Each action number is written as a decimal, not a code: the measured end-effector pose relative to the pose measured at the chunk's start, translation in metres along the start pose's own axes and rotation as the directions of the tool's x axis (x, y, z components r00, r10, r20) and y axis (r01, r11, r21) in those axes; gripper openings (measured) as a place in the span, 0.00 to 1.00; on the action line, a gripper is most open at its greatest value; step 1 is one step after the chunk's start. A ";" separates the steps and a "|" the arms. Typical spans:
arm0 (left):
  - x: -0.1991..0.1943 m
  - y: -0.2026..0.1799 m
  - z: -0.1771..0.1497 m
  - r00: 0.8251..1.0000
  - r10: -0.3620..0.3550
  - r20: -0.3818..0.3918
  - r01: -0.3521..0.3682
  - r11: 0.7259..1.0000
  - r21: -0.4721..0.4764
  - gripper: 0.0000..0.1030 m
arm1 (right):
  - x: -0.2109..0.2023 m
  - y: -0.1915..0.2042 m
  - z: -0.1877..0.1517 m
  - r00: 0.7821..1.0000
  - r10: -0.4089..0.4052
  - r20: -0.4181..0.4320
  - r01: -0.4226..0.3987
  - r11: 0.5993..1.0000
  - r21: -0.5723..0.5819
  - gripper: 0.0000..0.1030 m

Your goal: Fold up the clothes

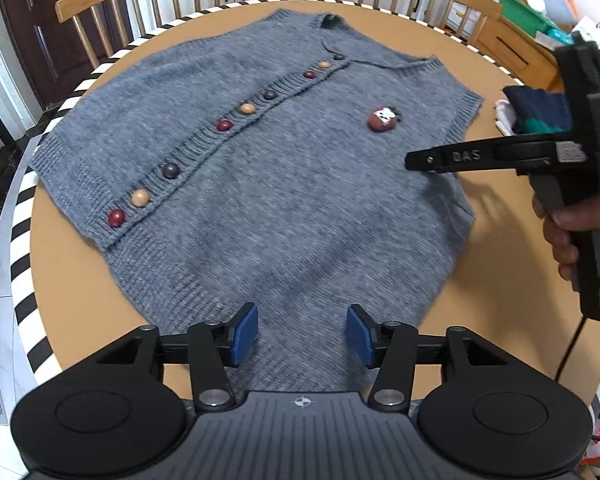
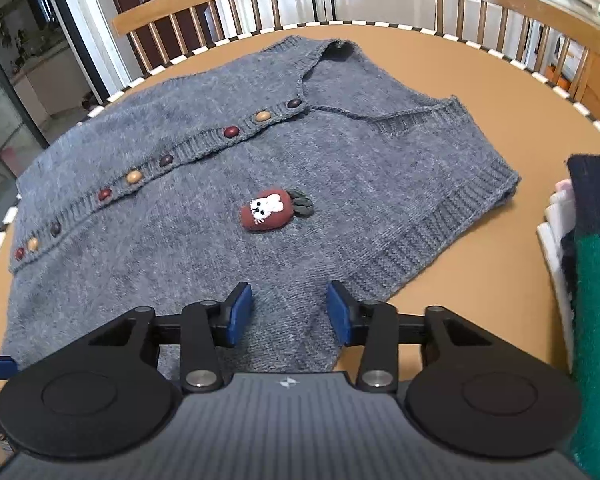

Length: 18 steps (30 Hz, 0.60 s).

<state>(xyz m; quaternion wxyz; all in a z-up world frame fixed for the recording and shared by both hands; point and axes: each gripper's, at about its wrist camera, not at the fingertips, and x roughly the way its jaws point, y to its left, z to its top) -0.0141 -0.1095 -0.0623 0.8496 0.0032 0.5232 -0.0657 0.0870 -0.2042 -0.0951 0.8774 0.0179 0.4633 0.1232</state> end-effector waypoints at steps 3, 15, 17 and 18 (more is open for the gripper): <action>0.001 -0.005 -0.003 1.000 0.001 -0.004 -0.001 1.000 0.012 0.64 | 0.000 0.002 -0.002 1.000 -0.014 0.010 0.014 1.000 -0.021 0.36; 0.012 -0.005 -0.019 1.000 0.026 0.006 -0.026 0.998 0.049 0.56 | 0.000 0.004 -0.002 1.000 -0.023 0.010 0.023 0.999 -0.029 0.35; 0.012 -0.003 -0.018 0.999 0.038 0.022 -0.039 0.998 0.051 0.39 | 0.000 0.005 -0.002 1.000 -0.013 0.008 0.013 0.999 -0.041 0.24; 0.011 -0.002 -0.018 0.998 0.046 0.031 -0.047 0.998 0.050 0.32 | -0.001 0.007 -0.002 1.000 -0.002 0.004 0.002 0.999 -0.048 0.16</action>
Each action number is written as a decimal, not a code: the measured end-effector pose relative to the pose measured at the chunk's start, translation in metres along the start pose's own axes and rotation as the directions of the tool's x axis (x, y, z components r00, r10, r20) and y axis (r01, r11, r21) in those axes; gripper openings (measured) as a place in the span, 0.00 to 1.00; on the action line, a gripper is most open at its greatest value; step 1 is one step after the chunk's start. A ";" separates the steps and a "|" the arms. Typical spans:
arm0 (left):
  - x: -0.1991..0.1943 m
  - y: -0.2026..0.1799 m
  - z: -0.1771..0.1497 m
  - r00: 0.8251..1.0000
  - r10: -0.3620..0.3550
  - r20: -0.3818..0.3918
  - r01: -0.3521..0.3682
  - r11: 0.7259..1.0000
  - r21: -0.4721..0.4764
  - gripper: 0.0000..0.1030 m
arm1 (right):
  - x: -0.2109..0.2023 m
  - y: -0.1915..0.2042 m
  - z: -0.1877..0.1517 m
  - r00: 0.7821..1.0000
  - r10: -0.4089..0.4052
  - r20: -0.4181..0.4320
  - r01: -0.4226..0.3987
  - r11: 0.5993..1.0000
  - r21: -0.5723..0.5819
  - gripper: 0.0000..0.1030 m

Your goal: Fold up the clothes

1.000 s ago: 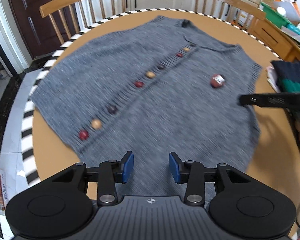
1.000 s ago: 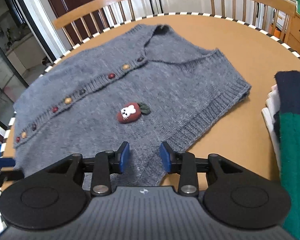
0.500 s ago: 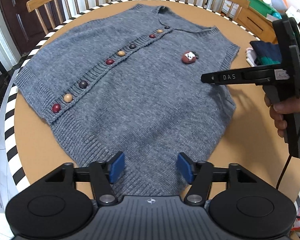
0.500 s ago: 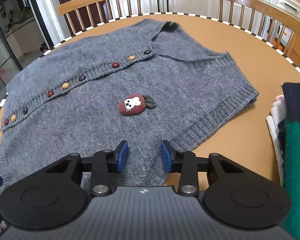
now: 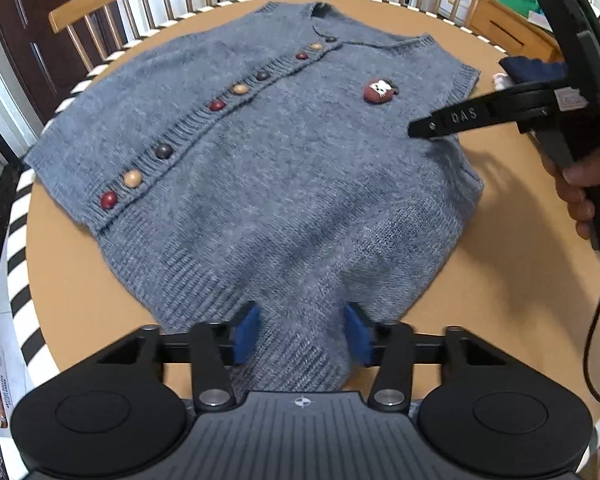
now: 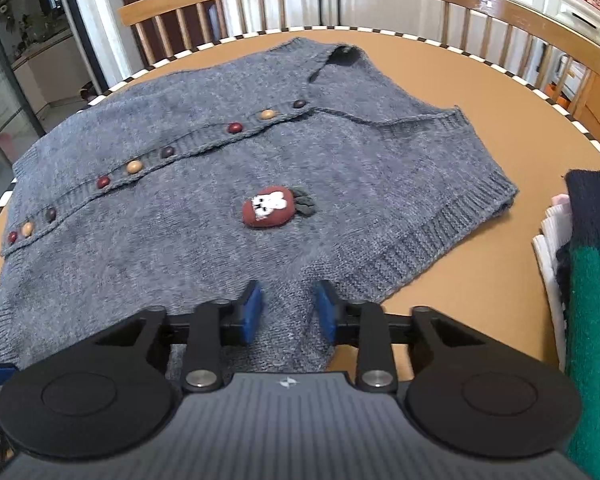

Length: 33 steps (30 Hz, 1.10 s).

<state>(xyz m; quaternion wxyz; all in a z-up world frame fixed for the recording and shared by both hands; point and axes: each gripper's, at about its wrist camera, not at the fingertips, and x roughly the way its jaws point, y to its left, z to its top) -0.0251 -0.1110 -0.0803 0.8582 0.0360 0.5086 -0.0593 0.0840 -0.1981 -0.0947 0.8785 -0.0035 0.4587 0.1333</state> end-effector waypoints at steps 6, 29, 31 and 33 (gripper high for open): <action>0.002 0.010 0.008 1.000 0.000 -0.001 0.000 1.000 0.000 0.18 | -0.001 0.011 0.000 1.000 -0.008 -0.024 0.006 0.998 -0.066 0.10; 0.019 0.091 0.037 0.990 0.143 -0.018 -0.143 0.990 -0.007 0.19 | -0.032 0.088 -0.044 0.994 0.070 -0.080 -0.077 0.993 -0.092 0.10; 0.023 0.092 0.044 0.986 0.164 -0.009 -0.164 0.986 0.005 0.20 | -0.035 0.095 -0.046 0.990 0.110 -0.093 -0.117 0.990 -0.079 0.11; 0.021 0.093 0.047 0.987 0.163 -0.011 -0.163 0.987 0.007 0.20 | -0.037 0.096 -0.045 0.984 0.146 -0.098 -0.153 0.986 -0.062 0.11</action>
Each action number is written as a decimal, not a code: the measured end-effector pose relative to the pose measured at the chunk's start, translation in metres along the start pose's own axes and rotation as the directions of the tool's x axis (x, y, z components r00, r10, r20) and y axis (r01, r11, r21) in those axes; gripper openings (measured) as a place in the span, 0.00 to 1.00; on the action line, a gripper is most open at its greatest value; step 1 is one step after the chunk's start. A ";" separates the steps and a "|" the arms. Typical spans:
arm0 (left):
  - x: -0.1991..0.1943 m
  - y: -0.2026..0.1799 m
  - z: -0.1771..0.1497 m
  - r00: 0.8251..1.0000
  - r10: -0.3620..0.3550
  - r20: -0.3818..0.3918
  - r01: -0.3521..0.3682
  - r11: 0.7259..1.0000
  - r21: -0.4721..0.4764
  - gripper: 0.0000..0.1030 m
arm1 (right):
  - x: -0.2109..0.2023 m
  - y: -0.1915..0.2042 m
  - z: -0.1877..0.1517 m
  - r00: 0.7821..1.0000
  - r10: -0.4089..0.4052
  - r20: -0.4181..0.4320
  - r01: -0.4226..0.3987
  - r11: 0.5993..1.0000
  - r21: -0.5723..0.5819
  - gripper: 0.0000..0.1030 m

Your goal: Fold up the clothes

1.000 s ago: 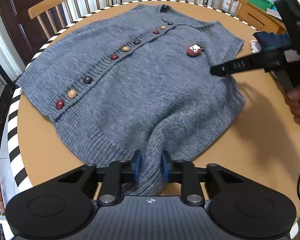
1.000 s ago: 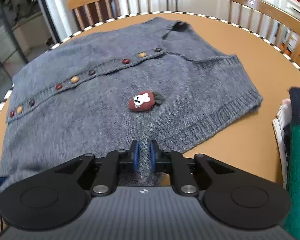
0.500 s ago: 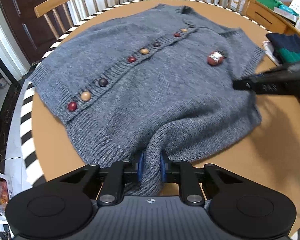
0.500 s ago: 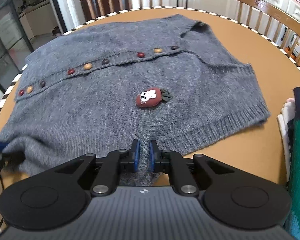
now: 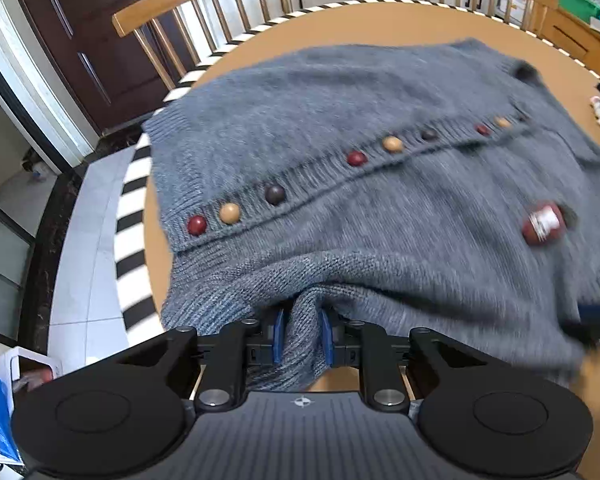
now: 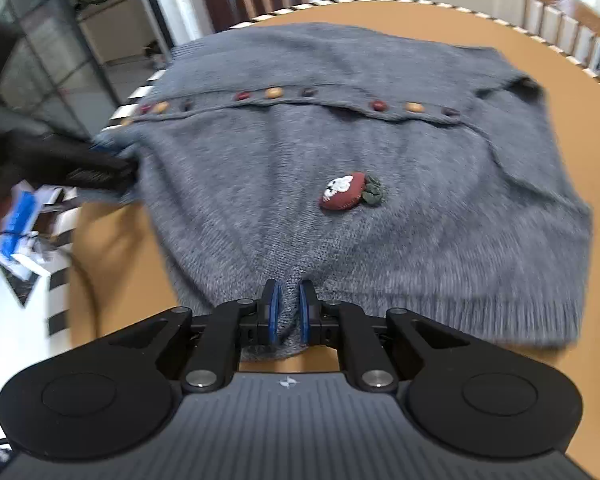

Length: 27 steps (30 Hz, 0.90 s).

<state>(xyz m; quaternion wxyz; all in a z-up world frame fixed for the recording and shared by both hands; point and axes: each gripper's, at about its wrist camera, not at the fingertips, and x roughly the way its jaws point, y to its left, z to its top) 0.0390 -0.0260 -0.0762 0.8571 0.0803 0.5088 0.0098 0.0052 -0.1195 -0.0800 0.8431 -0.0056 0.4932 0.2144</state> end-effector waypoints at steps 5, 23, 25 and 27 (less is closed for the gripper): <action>-0.011 -0.008 -0.011 1.000 -0.011 -0.022 0.012 1.000 0.028 0.20 | -0.025 -0.040 0.014 0.997 0.031 0.064 -0.044 0.979 0.200 0.14; -0.012 -0.008 -0.020 0.999 -0.037 -0.035 0.036 0.999 -0.031 0.22 | -0.033 -0.151 0.004 0.917 -0.397 0.029 0.370 0.877 0.308 0.07; -0.010 -0.011 -0.018 0.999 -0.032 -0.023 0.032 0.999 -0.023 0.22 | -0.039 -0.145 -0.007 0.918 -0.395 0.012 0.373 0.875 0.308 0.07; -0.006 -0.013 -0.014 1.000 -0.030 -0.007 0.030 0.999 -0.014 0.22 | -0.046 -0.135 -0.015 0.915 -0.403 -0.008 0.390 0.880 0.271 0.07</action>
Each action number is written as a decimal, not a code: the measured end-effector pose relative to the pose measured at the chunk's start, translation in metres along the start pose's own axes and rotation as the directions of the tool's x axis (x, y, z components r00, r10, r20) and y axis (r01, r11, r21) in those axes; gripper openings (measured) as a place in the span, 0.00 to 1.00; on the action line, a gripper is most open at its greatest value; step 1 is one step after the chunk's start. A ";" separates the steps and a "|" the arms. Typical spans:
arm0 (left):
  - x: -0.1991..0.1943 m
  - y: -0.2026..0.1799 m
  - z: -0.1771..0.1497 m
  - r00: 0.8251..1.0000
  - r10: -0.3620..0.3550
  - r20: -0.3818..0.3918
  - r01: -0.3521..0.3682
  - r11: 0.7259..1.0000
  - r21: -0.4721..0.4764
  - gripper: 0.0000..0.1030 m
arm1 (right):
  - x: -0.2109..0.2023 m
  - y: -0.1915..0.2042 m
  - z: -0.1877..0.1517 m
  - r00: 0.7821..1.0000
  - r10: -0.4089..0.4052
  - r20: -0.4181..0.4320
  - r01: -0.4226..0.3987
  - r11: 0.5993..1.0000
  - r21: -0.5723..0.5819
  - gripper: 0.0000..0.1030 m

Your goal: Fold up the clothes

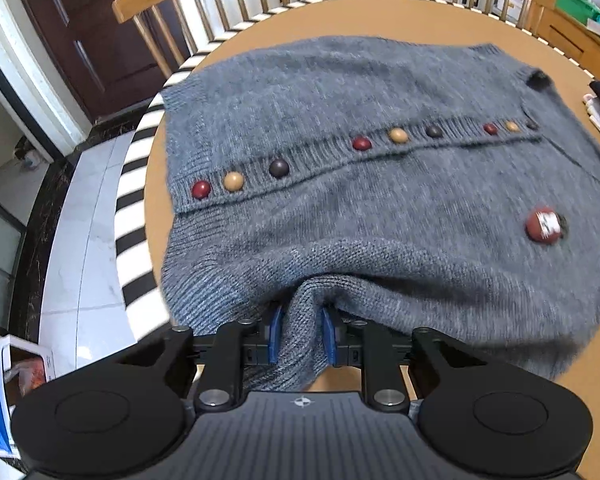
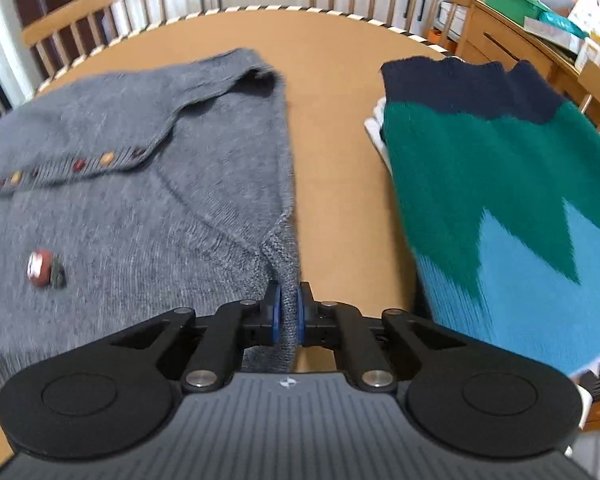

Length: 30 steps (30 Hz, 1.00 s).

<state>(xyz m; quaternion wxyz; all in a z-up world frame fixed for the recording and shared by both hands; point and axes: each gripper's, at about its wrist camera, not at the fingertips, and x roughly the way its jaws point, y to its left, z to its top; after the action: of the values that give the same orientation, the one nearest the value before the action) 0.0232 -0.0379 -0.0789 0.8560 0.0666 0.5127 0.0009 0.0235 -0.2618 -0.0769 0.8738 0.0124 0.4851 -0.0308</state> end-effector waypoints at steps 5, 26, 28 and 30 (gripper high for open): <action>0.002 0.002 0.002 1.000 -0.010 -0.014 0.010 1.000 0.025 0.24 | -0.010 0.012 -0.002 1.000 -0.014 -0.019 0.012 0.997 -0.080 0.13; 0.043 0.086 0.134 0.984 0.009 0.180 -0.002 0.999 -0.044 0.48 | 0.060 -0.006 0.166 0.982 0.057 0.178 -0.060 0.998 0.014 0.40; 0.065 0.092 0.150 0.973 0.078 0.216 -0.063 0.995 -0.075 0.47 | 0.074 -0.012 0.175 0.984 0.046 0.171 -0.059 0.996 0.070 0.41; 0.090 0.099 0.167 0.974 0.112 0.196 -0.094 0.991 -0.101 0.47 | 0.088 -0.016 0.183 0.987 0.038 0.158 -0.057 0.992 0.117 0.41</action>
<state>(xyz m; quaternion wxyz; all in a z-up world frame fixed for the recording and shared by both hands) 0.2188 0.0474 -0.0691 0.9044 0.0539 0.4187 0.0617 0.2243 -0.2910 -0.0548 0.9072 0.0744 0.4121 -0.0403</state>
